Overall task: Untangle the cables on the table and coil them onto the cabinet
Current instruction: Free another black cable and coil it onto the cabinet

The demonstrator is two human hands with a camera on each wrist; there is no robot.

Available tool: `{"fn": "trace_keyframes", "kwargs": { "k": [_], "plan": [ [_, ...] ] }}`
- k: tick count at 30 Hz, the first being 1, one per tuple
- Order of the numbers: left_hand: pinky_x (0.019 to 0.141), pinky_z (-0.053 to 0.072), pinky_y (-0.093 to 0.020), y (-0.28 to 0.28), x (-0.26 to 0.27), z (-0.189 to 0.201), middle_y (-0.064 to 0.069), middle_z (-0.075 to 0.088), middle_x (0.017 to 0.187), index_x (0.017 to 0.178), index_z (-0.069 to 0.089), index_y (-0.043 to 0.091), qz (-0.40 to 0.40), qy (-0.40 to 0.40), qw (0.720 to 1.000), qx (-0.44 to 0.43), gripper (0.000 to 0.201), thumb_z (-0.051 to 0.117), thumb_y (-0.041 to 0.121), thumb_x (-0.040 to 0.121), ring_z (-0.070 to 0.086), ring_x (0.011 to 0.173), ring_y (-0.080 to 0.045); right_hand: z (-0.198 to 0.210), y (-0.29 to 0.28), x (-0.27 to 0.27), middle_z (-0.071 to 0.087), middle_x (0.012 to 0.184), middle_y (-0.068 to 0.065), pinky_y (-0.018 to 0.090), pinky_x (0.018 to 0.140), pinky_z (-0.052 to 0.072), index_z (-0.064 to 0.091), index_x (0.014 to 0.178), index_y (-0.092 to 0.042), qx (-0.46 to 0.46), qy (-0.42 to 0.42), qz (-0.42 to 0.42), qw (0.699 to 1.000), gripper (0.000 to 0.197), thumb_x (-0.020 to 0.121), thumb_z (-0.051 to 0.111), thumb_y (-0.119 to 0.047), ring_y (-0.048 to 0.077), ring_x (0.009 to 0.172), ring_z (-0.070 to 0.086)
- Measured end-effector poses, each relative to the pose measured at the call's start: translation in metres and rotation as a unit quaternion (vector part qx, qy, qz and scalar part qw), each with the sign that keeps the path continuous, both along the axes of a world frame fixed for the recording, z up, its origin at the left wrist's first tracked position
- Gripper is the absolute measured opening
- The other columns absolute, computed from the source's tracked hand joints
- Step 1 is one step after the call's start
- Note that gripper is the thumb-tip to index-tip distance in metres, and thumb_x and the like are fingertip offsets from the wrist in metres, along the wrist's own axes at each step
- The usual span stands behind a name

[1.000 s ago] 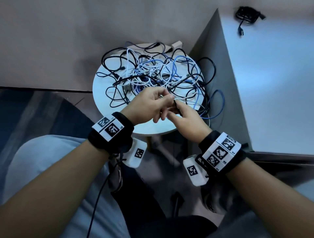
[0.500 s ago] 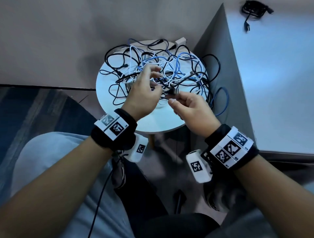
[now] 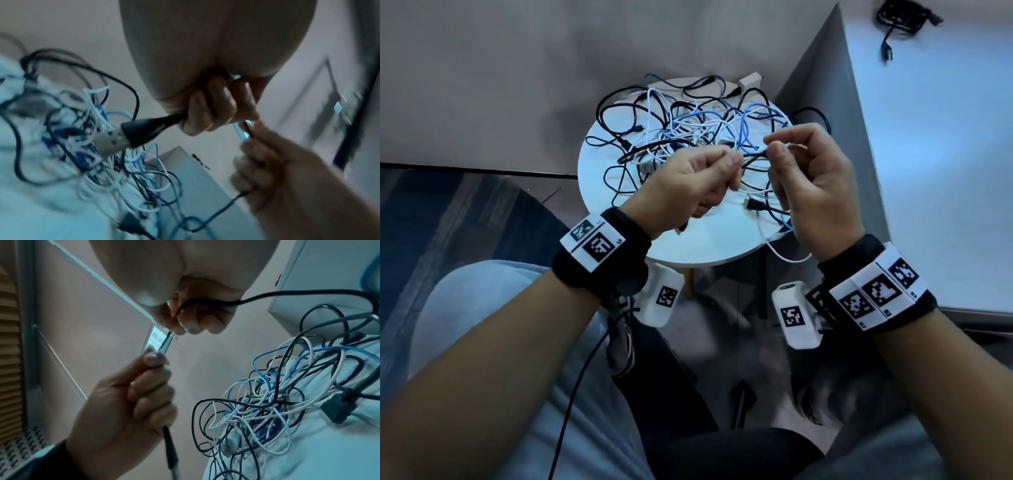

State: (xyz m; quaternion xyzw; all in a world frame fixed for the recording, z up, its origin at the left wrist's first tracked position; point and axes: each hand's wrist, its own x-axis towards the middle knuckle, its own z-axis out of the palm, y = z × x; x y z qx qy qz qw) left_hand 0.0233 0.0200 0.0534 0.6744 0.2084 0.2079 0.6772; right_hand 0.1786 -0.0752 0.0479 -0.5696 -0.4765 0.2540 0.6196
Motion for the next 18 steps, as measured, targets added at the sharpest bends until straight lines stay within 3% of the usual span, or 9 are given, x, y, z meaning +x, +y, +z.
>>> {"fn": "trace_keyframes", "kwargs": {
  "k": [3, 5, 8, 11, 13, 15, 16, 18],
  "plan": [
    [0.041, 0.014, -0.024, 0.004, -0.004, 0.009, 0.01, 0.03, 0.047, 0.089, 0.057, 0.008, 0.032, -0.097, 0.987, -0.127, 0.038, 0.032, 0.03, 0.107, 0.019, 0.04, -0.007, -0.004, 0.001, 0.001, 0.047, 0.062, 0.0, 0.022, 0.053, 0.039, 0.06, 0.103, -0.004, -0.02, -0.017, 0.043, 0.999, 0.016, 0.104, 0.046, -0.012, 0.013, 0.054, 0.044],
    [0.04, 0.021, -0.023, 0.008, -0.008, 0.015, 0.009, 0.035, 0.046, 0.111, 0.06, 0.004, 0.033, -0.157, 0.971, -0.178, 0.046, 0.022, 0.03, 0.109, 0.023, 0.038, -0.007, -0.008, 0.0, 0.001, 0.05, 0.065, 0.004, 0.026, 0.061, 0.043, 0.064, 0.108, -0.005, -0.046, -0.052, 0.085, 0.994, 0.023, 0.104, 0.044, -0.016, 0.018, 0.059, 0.049],
    [0.043, 0.029, -0.023, 0.016, -0.015, 0.018, 0.006, 0.05, 0.056, 0.139, 0.046, 0.001, 0.021, -0.224, 0.955, -0.195, 0.053, 0.013, 0.03, 0.11, 0.03, 0.04, -0.009, -0.014, -0.002, -0.004, 0.052, 0.071, 0.003, 0.037, 0.068, 0.053, 0.064, 0.125, -0.02, -0.083, -0.097, 0.119, 0.985, 0.029, 0.103, 0.045, -0.022, 0.022, 0.066, 0.054],
    [0.048, 0.039, -0.023, 0.021, -0.017, 0.017, 0.007, 0.067, 0.077, 0.146, 0.038, 0.007, 0.078, -0.241, 0.947, -0.197, 0.051, 0.013, 0.034, 0.111, 0.051, 0.047, -0.01, -0.022, -0.004, -0.007, 0.057, 0.071, -0.004, 0.039, 0.068, 0.055, 0.051, 0.142, -0.037, -0.124, -0.181, 0.154, 0.963, 0.041, 0.103, 0.045, -0.028, 0.016, 0.06, 0.057],
    [0.055, 0.048, -0.025, 0.021, -0.015, 0.016, 0.003, 0.073, 0.09, 0.146, 0.04, 0.012, 0.139, -0.213, 0.95, -0.181, 0.048, 0.017, 0.036, 0.112, 0.065, 0.061, -0.014, -0.025, -0.006, -0.01, 0.058, 0.071, -0.008, 0.031, 0.07, 0.052, 0.043, 0.148, -0.039, -0.138, -0.261, 0.185, 0.937, 0.046, 0.104, 0.045, -0.026, 0.011, 0.061, 0.054],
    [0.065, 0.056, -0.03, 0.021, -0.013, 0.014, -0.004, 0.076, 0.098, 0.141, 0.046, 0.017, 0.183, -0.14, 0.968, -0.097, 0.042, 0.023, 0.035, 0.112, 0.072, 0.076, -0.021, -0.024, -0.007, -0.014, 0.056, 0.071, -0.016, 0.027, 0.071, 0.046, 0.047, 0.147, -0.031, -0.138, -0.316, 0.185, 0.92, 0.044, 0.104, 0.046, -0.025, 0.009, 0.066, 0.05],
    [0.068, 0.058, -0.032, 0.019, -0.012, 0.011, -0.008, 0.077, 0.098, 0.138, 0.05, 0.019, 0.192, -0.086, 0.977, -0.024, 0.038, 0.028, 0.033, 0.111, 0.073, 0.08, -0.024, -0.023, -0.007, -0.015, 0.056, 0.073, -0.019, 0.028, 0.072, 0.045, 0.054, 0.142, -0.026, -0.126, -0.326, 0.168, 0.922, 0.04, 0.103, 0.048, -0.025, 0.01, 0.068, 0.052],
    [0.064, 0.057, -0.033, 0.014, -0.01, 0.004, -0.01, 0.077, 0.087, 0.127, 0.061, 0.022, 0.157, 0.025, 0.981, 0.111, 0.032, 0.038, 0.032, 0.108, 0.071, 0.072, -0.025, -0.018, -0.007, -0.013, 0.06, 0.073, -0.011, 0.038, 0.071, 0.05, 0.065, 0.121, -0.016, -0.092, -0.303, 0.12, 0.941, 0.029, 0.097, 0.05, -0.022, 0.022, 0.069, 0.06]
  ]
}}
